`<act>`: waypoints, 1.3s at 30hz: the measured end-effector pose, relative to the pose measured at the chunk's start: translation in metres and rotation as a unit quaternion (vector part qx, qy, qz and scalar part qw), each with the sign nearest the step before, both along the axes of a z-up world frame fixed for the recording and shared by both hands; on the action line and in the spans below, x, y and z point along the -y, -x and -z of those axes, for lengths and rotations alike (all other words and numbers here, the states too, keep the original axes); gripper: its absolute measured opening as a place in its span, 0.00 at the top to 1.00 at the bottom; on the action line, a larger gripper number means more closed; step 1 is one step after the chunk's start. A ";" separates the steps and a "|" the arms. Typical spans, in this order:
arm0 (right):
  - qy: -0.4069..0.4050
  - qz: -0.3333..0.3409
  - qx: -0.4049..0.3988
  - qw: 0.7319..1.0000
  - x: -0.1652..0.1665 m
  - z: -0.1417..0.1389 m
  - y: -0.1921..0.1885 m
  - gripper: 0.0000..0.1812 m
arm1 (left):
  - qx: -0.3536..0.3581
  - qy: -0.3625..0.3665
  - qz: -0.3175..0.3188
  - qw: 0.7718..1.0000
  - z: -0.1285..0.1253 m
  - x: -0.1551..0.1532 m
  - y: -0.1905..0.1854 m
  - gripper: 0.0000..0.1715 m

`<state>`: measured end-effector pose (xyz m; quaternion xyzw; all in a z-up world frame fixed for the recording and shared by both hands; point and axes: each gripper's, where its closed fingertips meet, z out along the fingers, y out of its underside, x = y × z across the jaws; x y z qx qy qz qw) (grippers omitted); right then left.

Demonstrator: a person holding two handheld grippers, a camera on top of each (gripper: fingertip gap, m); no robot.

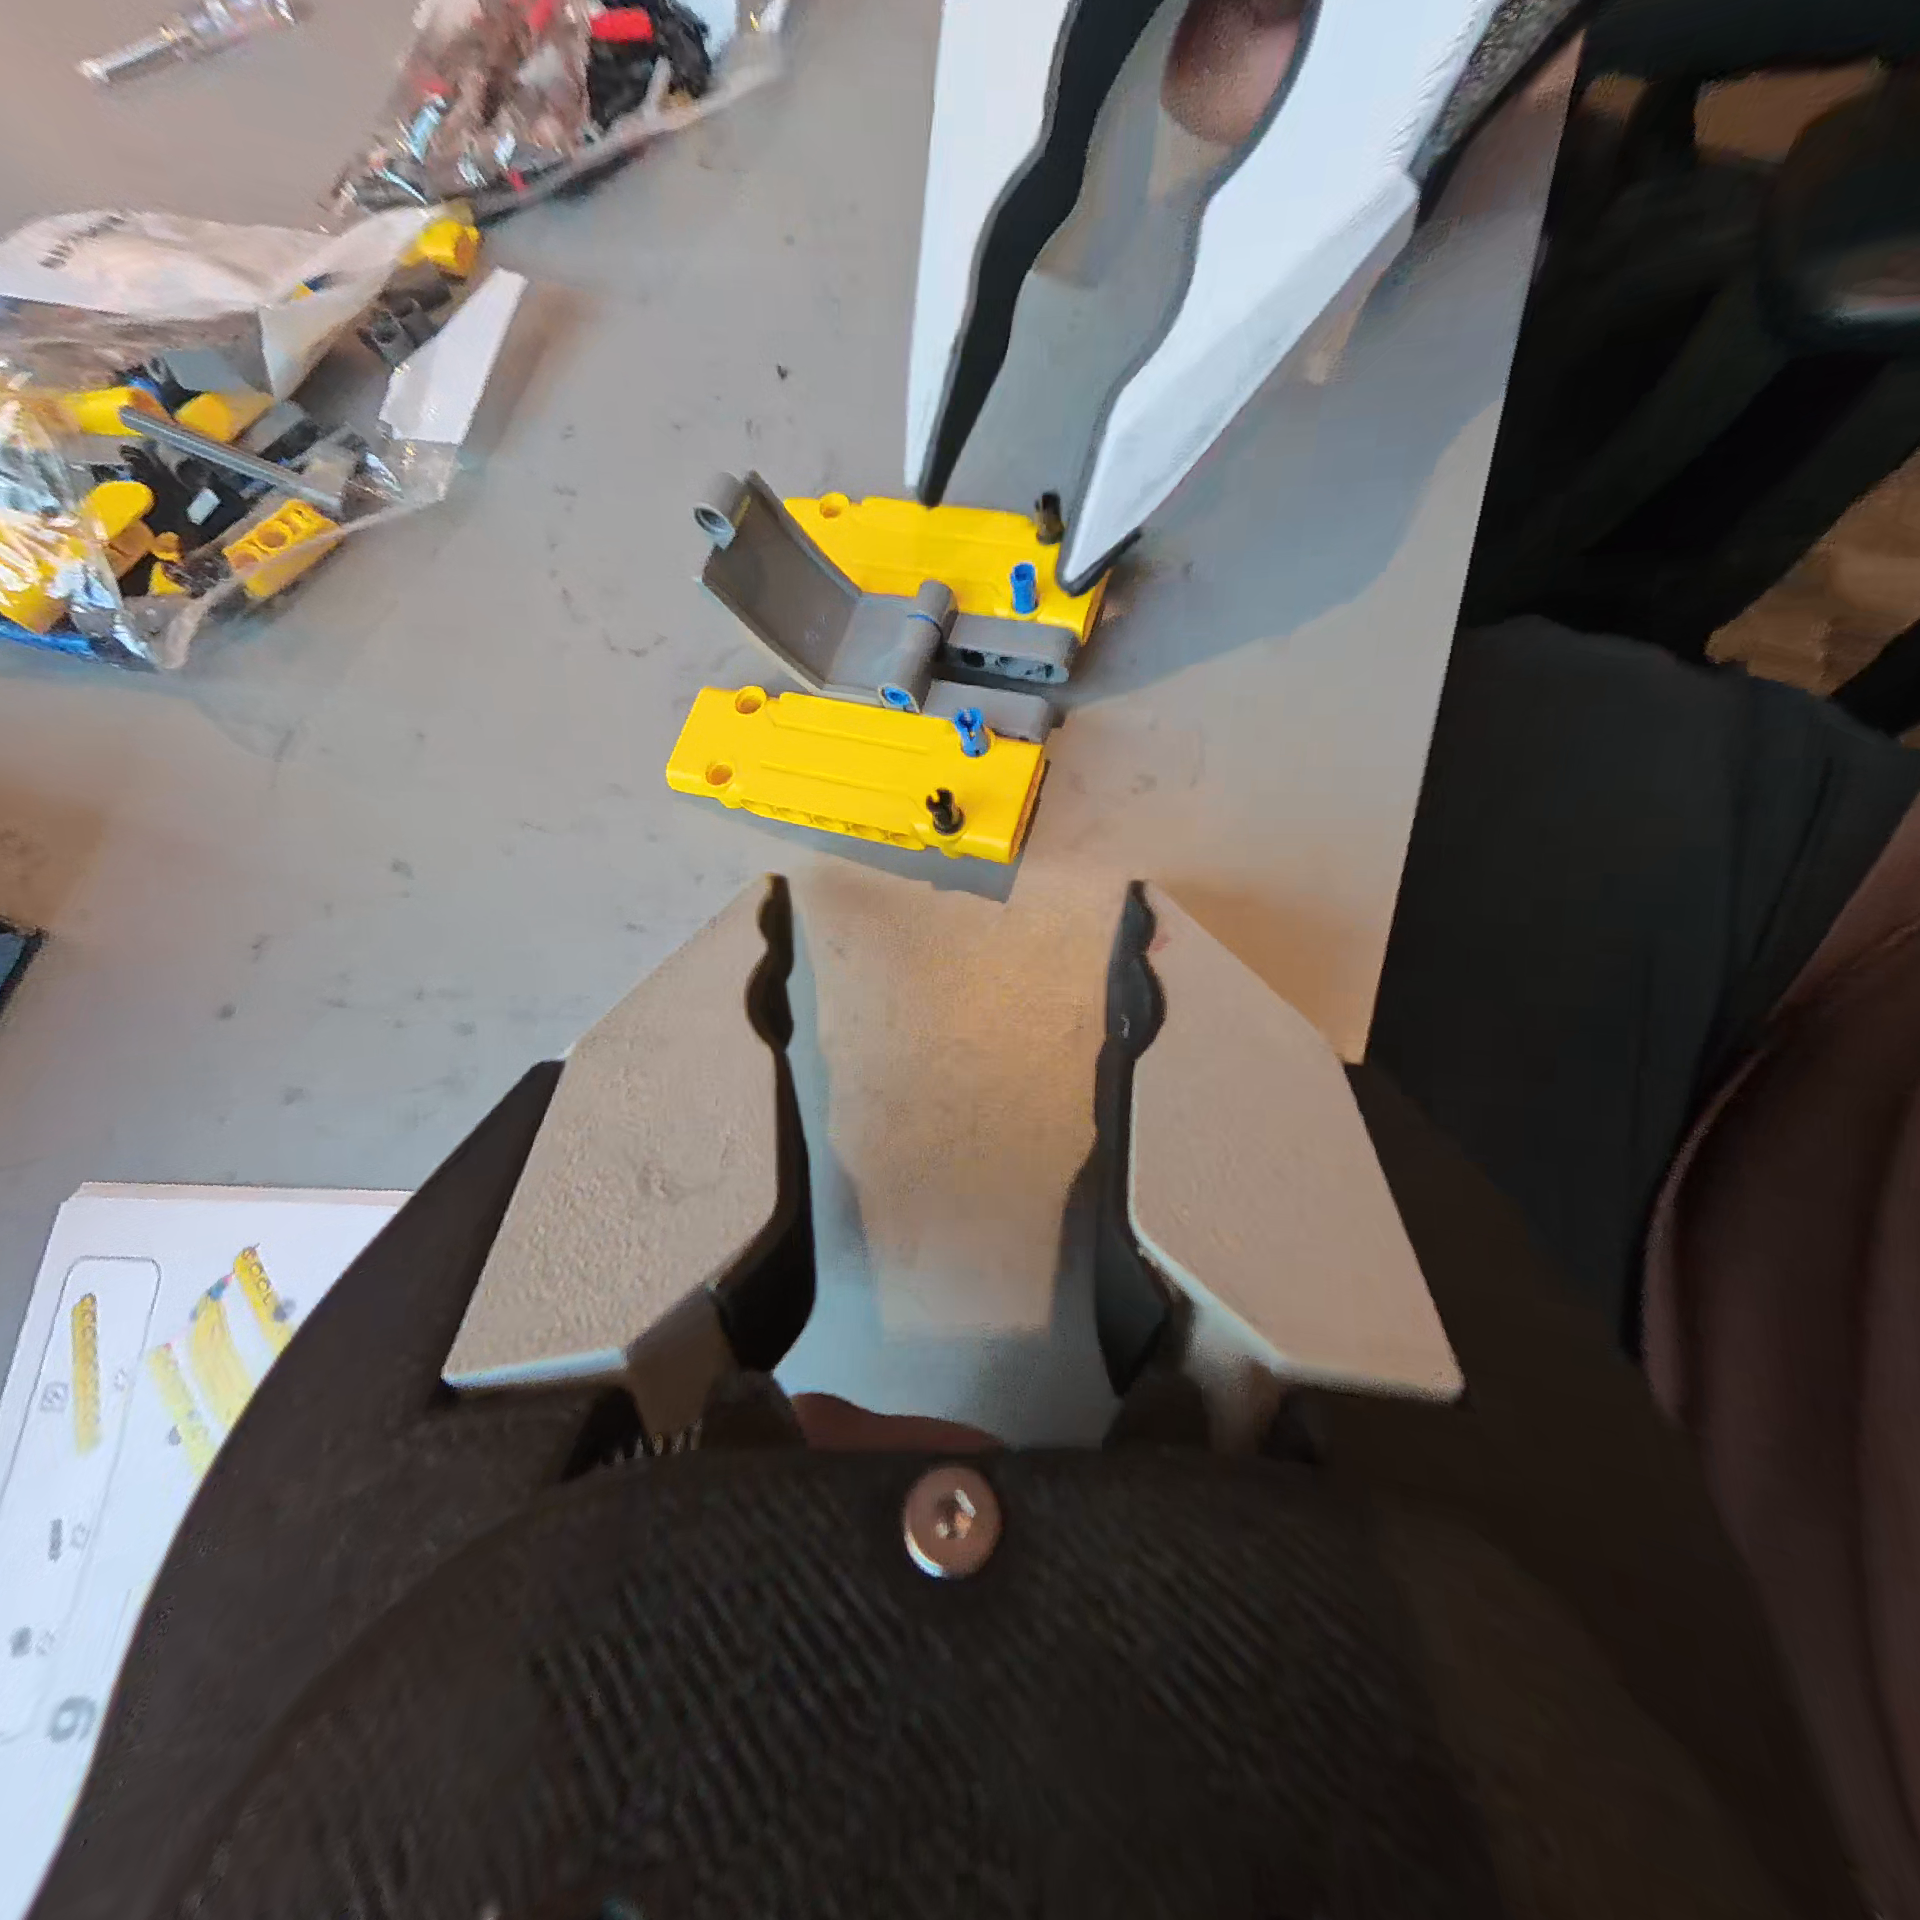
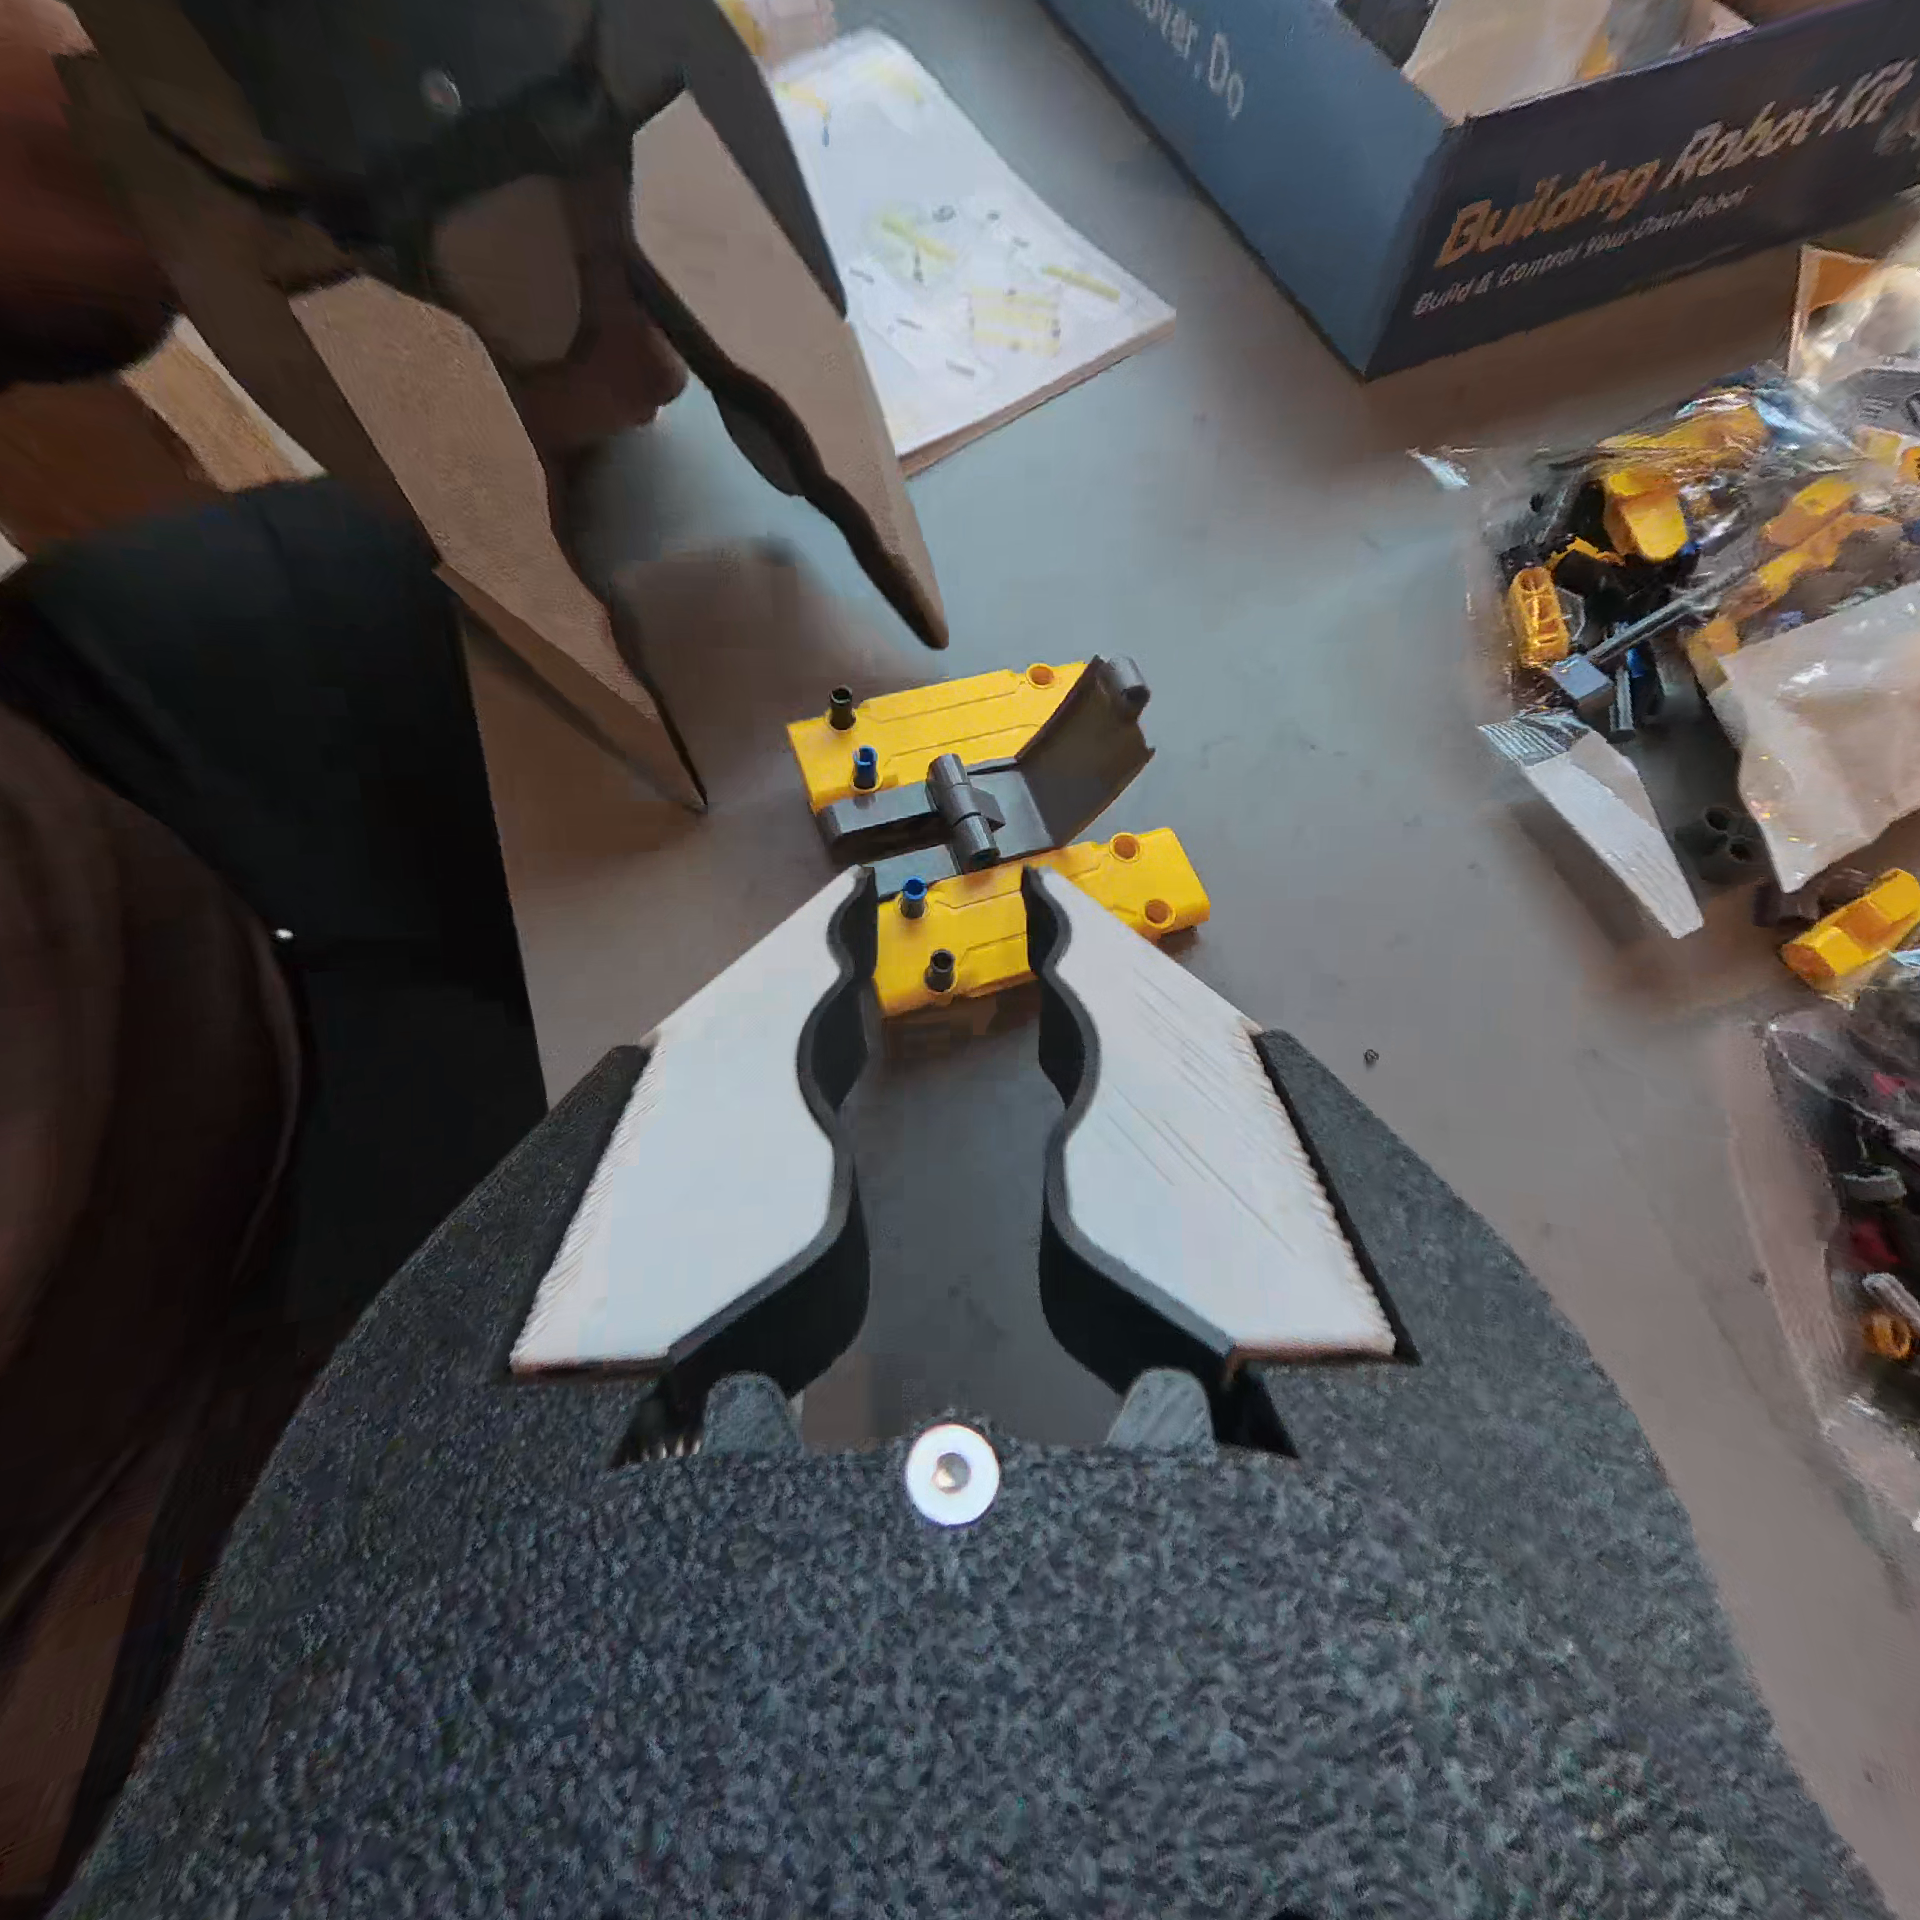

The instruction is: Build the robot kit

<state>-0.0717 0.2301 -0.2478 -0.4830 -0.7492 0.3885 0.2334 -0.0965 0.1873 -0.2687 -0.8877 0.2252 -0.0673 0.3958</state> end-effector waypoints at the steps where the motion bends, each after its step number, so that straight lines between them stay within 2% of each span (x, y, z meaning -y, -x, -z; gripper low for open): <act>1: -0.012 -0.005 0.011 1.000 0.002 0.005 0.001 0.86 | -0.006 -0.001 0.008 1.000 0.001 -0.001 0.000 0.63; 3: -0.012 -0.018 0.020 1.000 0.010 0.008 0.003 0.87 | -0.031 -0.018 0.008 0.999 -0.001 -0.008 0.006 0.63; 5: -0.022 -0.024 0.019 0.999 0.012 0.008 0.003 0.89 | -0.039 -0.024 0.032 0.998 -0.002 -0.009 0.002 0.77; 9: -0.033 -0.026 0.019 0.999 0.009 0.008 0.000 0.86 | -0.078 -0.048 0.061 0.994 -0.004 -0.013 0.001 0.81; 11: -0.031 -0.024 0.017 0.999 0.008 0.008 0.000 0.86 | -0.085 -0.060 0.077 0.992 -0.010 -0.013 -0.002 0.76; 15: -0.035 -0.030 0.019 0.999 0.012 0.008 0.000 0.84 | -0.080 -0.078 0.112 0.988 -0.022 -0.015 -0.016 0.77; 19: -0.041 -0.026 0.028 0.998 0.014 0.012 0.000 0.83 | -0.107 -0.049 0.116 0.986 -0.007 -0.019 -0.017 0.79; 22: -0.046 -0.027 0.026 0.998 0.016 0.012 0.000 0.82 | -0.099 -0.039 0.104 0.989 -0.003 -0.020 -0.016 0.78; 24: -0.045 -0.023 0.026 0.998 0.016 0.012 0.001 0.84 | -0.089 -0.037 0.098 0.990 -0.005 -0.019 -0.015 0.81; 25: -0.048 -0.021 0.024 0.998 0.015 0.012 0.002 0.84 | -0.094 -0.042 0.095 0.990 -0.005 -0.020 -0.014 0.84; 31: -0.071 -0.009 0.022 0.997 0.015 0.012 0.005 0.86 | -0.136 -0.050 0.076 0.987 -0.004 -0.025 -0.011 0.84; 39: -0.097 -0.039 0.041 0.994 0.015 0.012 0.007 0.86 | -0.148 -0.059 0.061 0.985 -0.003 -0.025 -0.011 0.84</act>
